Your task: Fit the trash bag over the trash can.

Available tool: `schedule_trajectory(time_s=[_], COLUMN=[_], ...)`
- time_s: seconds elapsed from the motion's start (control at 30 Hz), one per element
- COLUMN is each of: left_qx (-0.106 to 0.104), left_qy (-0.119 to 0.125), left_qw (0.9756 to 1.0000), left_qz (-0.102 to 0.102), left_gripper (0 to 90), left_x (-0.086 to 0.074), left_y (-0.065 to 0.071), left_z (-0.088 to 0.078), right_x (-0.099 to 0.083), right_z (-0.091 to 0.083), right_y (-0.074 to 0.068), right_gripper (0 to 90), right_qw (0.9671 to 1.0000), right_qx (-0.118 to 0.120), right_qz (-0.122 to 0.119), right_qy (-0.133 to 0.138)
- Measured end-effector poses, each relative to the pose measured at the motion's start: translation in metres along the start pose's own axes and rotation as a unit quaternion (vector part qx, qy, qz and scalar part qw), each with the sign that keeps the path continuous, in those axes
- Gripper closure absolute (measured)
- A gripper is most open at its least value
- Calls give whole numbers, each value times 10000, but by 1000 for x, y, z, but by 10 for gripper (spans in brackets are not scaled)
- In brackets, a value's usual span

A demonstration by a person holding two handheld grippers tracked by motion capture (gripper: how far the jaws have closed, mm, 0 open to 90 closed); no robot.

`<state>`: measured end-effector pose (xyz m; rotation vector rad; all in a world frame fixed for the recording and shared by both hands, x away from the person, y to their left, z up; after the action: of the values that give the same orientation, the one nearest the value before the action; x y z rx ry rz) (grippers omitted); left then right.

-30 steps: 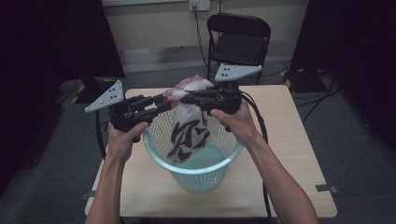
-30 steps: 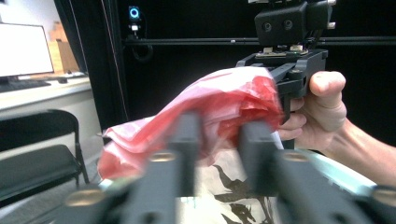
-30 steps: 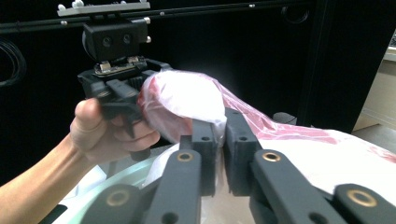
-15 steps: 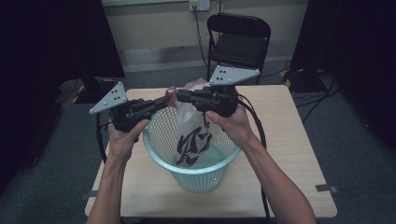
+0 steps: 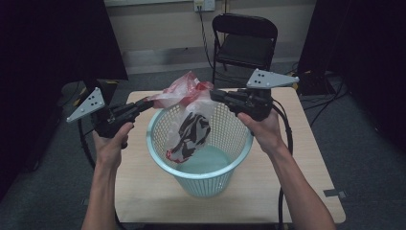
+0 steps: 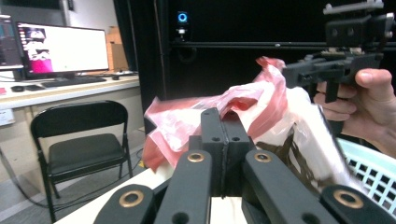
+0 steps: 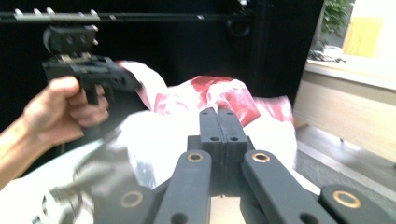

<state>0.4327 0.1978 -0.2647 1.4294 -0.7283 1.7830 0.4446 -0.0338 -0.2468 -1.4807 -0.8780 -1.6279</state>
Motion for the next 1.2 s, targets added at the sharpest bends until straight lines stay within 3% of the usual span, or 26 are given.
schedule_trajectory(time_s=[0.23, 0.4, 0.5, 0.6, 0.73, 0.77, 0.8, 0.83, 0.9, 0.97, 1.07, 1.2], left_qx=[283, 251, 218, 149, -223, -284, -342, -452, -540, -504, -241, 141], left_qy=[100, 170, 89, -23, -159, -235, -291, -294, -316, -261, -194, 163], left_qw=[9994, 9988, 9987, 9994, 9994, 9992, 9989, 9985, 9980, 9981, 9991, 9991], left_qz=[-183, -395, -462, -297, -226, -183, -151, -101, -86, -232, -289, -374], left_gripper=[900, 894, 681, 459, 386, 395, 491, 649, 779, 900, 900, 900], left_x=[-8, -16, -19, -20, -24, -27, -29, -31, -32, -31, -25, -9], left_y=[-16, -22, -15, -8, 11, 15, 17, 20, 20, 14, -4, -30], left_z=[-20, -23, -13, -7, -2, 1, 2, 5, 9, 14, 17, 6], right_x=[-24, -37, -42, -44, -44, -44, -44, -44, -45, -45, -41, -35], right_z=[-30, -41, -37, -34, -34, -34, -34, -33, -31, -31, -30, -38], right_y=[20, 32, 32, 34, 40, 41, 42, 41, 40, 41, 44, 53], right_gripper=[900, 900, 900, 900, 900, 900, 900, 900, 900, 900, 900, 900], right_qw=[9989, 9979, 9974, 9967, 9961, 9959, 9960, 9962, 9961, 9961, 9962, 9952], right_qx=[-402, -564, -614, -709, -813, -849, -841, -821, -810, -811, -831, -967], right_qz=[-34, 55, -8, -70, 1, 11, -10, 9, -12, -15, -6, -28], right_qy=[-222, -301, -364, -381, -336, -318, -296, -303, -337, -340, -277, -161])
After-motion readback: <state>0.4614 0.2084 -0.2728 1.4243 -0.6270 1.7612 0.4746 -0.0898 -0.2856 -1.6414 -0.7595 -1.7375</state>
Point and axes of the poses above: each handheld gripper's, and its own axes: z roughly forward along the jaws, x roughly out of its top, y roughly to its right, the point moved 9 cm from there along z, roughly forward along the jaws, and after that the axes turned 12 degrees about y, right-handed, at the moved point
